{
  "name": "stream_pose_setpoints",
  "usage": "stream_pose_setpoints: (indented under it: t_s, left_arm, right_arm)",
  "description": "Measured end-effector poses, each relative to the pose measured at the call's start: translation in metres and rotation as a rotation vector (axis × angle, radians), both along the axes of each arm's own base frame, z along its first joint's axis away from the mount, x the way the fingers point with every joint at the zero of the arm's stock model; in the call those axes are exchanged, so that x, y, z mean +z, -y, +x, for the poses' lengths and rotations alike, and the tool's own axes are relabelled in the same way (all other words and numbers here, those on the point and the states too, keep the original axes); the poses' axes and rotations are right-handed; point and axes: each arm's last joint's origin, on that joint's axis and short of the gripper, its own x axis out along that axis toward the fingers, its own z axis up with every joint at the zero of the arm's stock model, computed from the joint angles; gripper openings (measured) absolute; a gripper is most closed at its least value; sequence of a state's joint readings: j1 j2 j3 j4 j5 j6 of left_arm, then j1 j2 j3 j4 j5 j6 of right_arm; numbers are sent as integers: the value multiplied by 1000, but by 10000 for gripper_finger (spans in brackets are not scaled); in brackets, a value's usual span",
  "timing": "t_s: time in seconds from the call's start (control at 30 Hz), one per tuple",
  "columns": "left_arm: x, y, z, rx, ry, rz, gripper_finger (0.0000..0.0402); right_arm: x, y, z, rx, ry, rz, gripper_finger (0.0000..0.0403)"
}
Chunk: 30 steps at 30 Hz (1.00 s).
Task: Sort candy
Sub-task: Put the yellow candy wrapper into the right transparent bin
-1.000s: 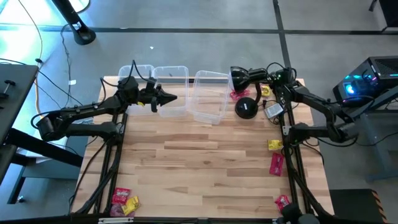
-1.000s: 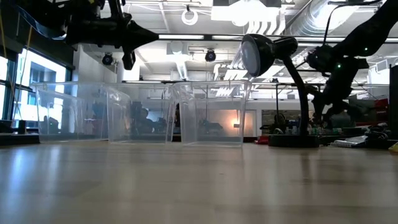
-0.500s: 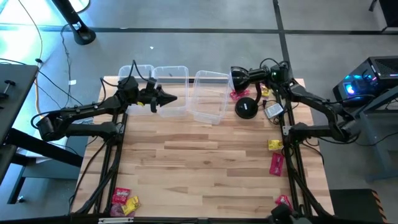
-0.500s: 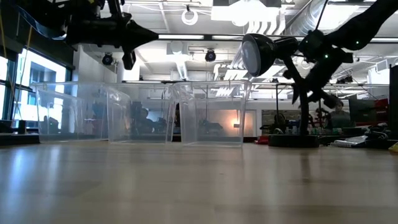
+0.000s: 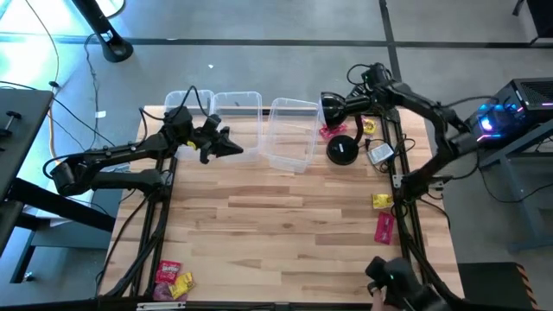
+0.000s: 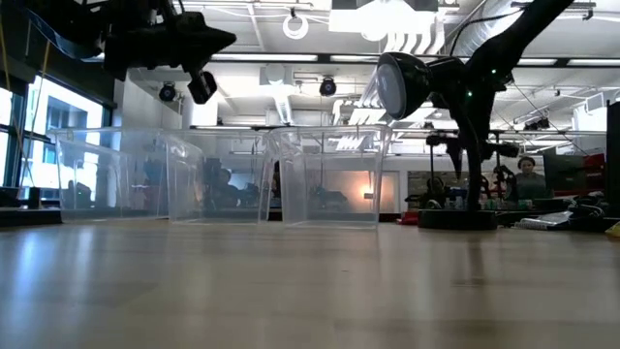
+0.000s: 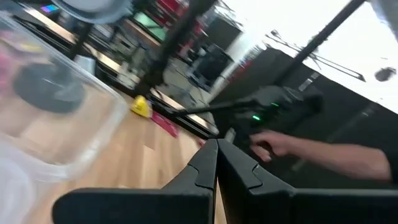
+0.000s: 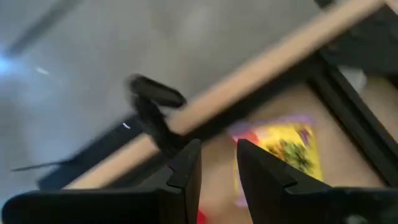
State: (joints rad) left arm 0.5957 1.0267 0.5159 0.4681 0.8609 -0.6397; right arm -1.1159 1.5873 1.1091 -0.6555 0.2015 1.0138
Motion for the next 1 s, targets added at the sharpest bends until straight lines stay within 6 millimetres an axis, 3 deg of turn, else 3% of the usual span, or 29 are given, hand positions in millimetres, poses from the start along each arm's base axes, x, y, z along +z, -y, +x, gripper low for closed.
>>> stream_pose_setpoints:
  t_s: [0.33, 0.57, 0.8, 1.0]
  left_arm:
    - [0, 0, 0, 9, -9, -35, 0]
    - [0, -2, 0, 54, -20, -75, 0]
    - [0, -7, -3, 81, -27, -115, 0]
    - [0, -10, -5, 88, -33, -146, 0]
  right_arm:
    - [-55, 21, -1, 93, 11, 266, 96]
    - [-55, 22, -9, 136, -91, 281, 96]
    - [-57, 25, -10, 129, -88, 299, 96]
    - [-73, 39, -7, 157, -118, 366, 94]
